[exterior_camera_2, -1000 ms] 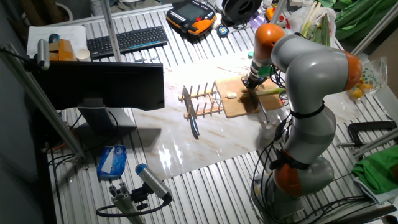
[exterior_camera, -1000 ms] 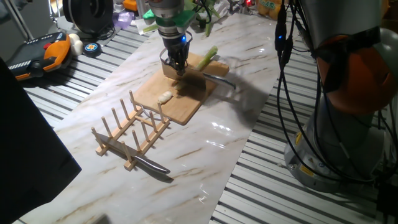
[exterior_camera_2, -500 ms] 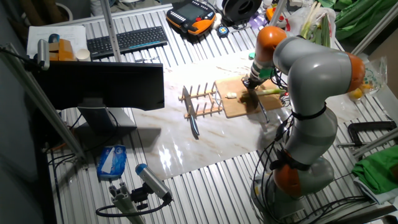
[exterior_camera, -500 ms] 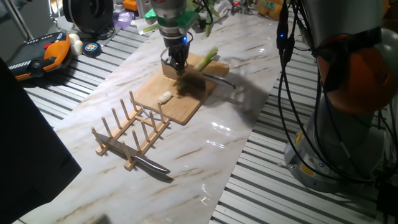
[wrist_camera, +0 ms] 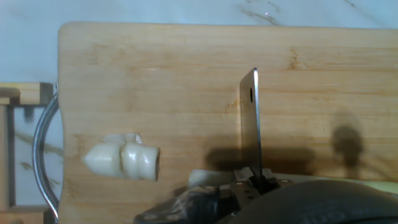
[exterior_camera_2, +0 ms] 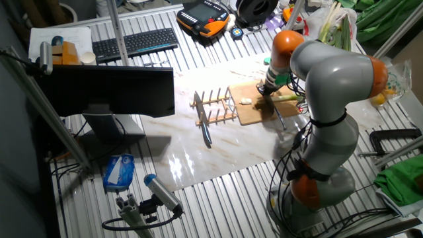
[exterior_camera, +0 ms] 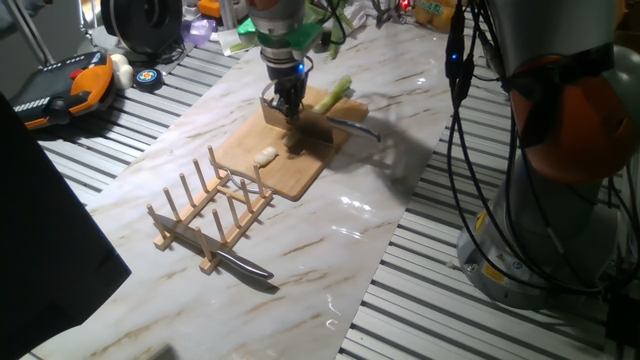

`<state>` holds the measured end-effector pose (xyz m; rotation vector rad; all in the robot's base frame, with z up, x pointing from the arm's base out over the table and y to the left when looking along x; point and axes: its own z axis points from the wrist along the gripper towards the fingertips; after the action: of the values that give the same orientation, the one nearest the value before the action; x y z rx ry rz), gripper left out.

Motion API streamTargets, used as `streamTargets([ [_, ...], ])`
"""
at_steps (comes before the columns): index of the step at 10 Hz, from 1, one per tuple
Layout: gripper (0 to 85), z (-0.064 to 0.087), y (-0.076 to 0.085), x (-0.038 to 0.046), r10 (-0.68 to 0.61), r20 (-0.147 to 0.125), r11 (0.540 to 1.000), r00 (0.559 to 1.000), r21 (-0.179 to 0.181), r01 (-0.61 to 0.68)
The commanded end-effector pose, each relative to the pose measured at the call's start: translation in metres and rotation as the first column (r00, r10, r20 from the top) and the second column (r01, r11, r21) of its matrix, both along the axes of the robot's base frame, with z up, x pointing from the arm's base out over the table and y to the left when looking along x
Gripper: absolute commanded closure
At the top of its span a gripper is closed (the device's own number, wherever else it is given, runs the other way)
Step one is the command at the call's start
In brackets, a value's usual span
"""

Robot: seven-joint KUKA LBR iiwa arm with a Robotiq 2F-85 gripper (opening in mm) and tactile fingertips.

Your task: Chop the scallions

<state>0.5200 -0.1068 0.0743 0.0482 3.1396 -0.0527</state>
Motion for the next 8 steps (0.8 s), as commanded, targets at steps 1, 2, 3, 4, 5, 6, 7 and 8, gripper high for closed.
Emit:
streamTargets([
  [1,84.3,0.002,-0.002,-0.0007,0.001,0.001,1.000,1.000,0.000,-0.001],
  [2,84.3,0.005,-0.003,-0.0025,0.004,0.001,1.000,1.000,0.000,-0.004],
  [3,84.3,0.008,-0.003,-0.0052,0.004,0.001,1.000,1.000,0.000,-0.004],
  [4,84.3,0.009,-0.001,-0.0069,0.001,0.001,1.000,1.000,0.000,-0.001],
  [5,84.3,0.009,0.000,-0.0069,0.001,0.001,1.000,1.000,0.003,-0.001],
  [6,84.3,0.009,0.003,-0.0056,-0.001,0.003,1.000,1.000,0.006,0.001],
  [7,84.3,0.012,0.006,-0.0039,-0.004,0.008,1.000,1.000,0.006,0.004],
  [8,84.3,0.018,0.007,-0.0030,-0.005,0.006,1.000,1.000,0.009,0.005],
])
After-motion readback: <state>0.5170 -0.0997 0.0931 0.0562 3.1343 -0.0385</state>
